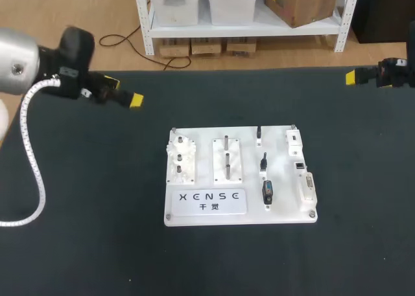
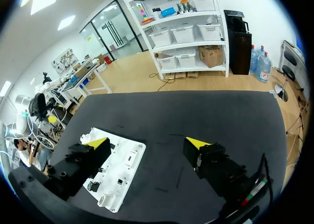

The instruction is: Insert the Ethernet cable into its matching sockets.

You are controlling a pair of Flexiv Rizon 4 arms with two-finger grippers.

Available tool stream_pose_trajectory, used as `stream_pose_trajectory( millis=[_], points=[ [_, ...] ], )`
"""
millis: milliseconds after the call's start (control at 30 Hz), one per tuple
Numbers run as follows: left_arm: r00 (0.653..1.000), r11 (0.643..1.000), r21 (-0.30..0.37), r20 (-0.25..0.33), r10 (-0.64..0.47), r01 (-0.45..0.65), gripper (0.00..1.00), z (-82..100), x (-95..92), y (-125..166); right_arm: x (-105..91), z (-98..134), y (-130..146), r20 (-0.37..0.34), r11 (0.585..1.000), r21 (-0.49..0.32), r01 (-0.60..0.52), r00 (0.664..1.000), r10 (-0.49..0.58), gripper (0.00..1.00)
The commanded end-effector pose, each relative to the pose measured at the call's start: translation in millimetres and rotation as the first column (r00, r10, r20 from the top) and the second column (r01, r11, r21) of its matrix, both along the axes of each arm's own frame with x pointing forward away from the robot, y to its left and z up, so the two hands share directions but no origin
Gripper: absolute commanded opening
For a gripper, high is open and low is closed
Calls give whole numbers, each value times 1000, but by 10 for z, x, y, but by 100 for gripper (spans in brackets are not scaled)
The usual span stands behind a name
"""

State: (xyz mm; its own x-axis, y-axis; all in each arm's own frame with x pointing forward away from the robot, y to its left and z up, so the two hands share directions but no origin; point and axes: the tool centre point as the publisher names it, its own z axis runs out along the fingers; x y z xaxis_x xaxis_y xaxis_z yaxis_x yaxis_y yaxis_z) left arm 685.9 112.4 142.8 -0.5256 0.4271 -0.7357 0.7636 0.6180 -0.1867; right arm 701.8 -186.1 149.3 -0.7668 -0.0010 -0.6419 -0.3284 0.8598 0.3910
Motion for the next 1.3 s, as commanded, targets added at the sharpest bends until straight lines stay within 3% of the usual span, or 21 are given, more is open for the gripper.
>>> stream_pose_trajectory(
  millis=[33,233,333,467,767,1033,1300],
  points=[
    [818,823,-103,235,-525,558,100,-55,-164,-25,-4,3,0,0,1000,-1,1,1000,-1,100],
    [707,720,-92,311,-635,688,100,-148,-399,-213,-4,3,0,0,1000,-1,1,1000,-1,100],
    [686,707,-77,336,-645,703,100,-240,-487,-336,-4,3,0,0,1000,-1,1,1000,-1,100],
    [679,701,-82,349,-646,709,100,-355,-560,-518,-4,3,0,0,1000,-1,1,1000,-1,100],
    [701,725,-91,363,-614,682,100,-503,-604,-901,-4,3,0,0,1000,-1,1,1000,-1,100],
    [736,764,-51,315,-599,643,100,-640,-693,-1057,-4,3,0,0,1000,-1,1,1000,-1,100],
    [743,770,-31,288,-604,637,100,-742,-792,-1132,-4,3,0,0,1000,-1,1,1000,-1,100]
  ],
)
